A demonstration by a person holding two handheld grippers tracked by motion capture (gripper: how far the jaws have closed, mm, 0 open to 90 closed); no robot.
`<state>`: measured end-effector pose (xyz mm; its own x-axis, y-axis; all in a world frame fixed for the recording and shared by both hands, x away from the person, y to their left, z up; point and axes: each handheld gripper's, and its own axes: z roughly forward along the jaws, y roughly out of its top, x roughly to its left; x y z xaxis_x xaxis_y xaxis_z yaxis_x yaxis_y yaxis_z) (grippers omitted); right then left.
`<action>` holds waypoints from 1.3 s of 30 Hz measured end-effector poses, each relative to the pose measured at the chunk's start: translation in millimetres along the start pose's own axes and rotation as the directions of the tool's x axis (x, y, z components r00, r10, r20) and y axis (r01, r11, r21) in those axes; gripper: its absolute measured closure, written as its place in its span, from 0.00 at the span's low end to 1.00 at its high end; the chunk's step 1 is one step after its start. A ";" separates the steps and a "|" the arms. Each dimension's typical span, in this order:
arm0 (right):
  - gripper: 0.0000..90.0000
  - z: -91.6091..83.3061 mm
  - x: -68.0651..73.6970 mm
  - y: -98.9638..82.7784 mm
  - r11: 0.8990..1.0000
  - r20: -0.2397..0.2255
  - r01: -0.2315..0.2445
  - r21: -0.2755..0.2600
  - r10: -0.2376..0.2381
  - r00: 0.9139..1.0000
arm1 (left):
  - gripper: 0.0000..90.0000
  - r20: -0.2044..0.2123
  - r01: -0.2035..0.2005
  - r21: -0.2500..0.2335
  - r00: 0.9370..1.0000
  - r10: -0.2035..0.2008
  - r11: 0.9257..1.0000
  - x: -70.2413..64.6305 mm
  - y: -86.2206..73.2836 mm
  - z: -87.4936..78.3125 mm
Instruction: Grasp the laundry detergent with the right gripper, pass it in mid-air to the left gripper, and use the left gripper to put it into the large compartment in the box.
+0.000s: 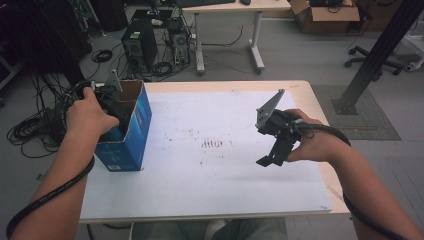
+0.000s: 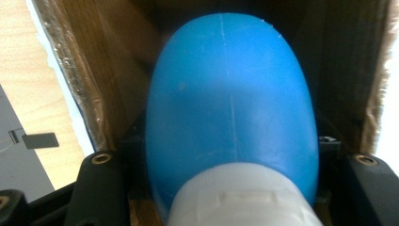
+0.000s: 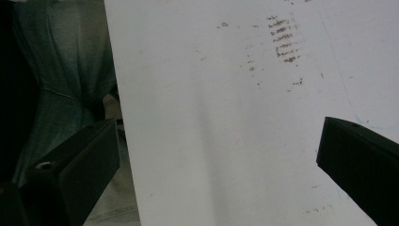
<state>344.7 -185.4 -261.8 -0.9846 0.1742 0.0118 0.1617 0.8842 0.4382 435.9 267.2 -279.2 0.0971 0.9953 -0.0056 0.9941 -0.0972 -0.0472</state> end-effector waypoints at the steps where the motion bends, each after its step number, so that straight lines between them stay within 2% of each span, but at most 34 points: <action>1: 0.00 0.4 -0.1 -0.2 1.000 0.000 -0.001 0.001 0.001 1.000 | 0.42 0.000 0.001 0.002 1.000 -0.001 1.000 0.3 0.1 1.0; 16: 0.00 1.4 -0.3 -1.5 1.000 -0.002 -0.002 -0.002 0.002 1.000 | 0.42 0.012 0.010 0.006 1.000 -0.010 1.000 3.8 0.9 7.8; 25: 0.00 0.3 0.0 -0.9 1.000 -0.001 -0.001 -0.006 0.001 1.000 | 0.42 0.016 -0.002 0.011 1.000 0.002 1.000 2.9 2.2 8.2; 29: 0.00 1.0 0.0 -2.2 1.000 -0.002 -0.002 -0.007 0.002 1.000 | 0.34 0.007 -0.013 0.002 1.000 0.013 1.000 1.2 2.6 9.0; 39: 0.00 0.3 -0.1 -7.6 1.000 -0.002 -0.010 -0.012 0.010 1.000 | 0.32 -0.001 -0.005 0.002 1.000 0.005 1.000 -1.1 4.2 9.0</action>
<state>343.6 -192.0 -265.4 -0.9831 0.1823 0.0175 0.1706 0.8772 0.4487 439.6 265.7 -288.4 0.1018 0.9948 -0.0047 0.9936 -0.1019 -0.0493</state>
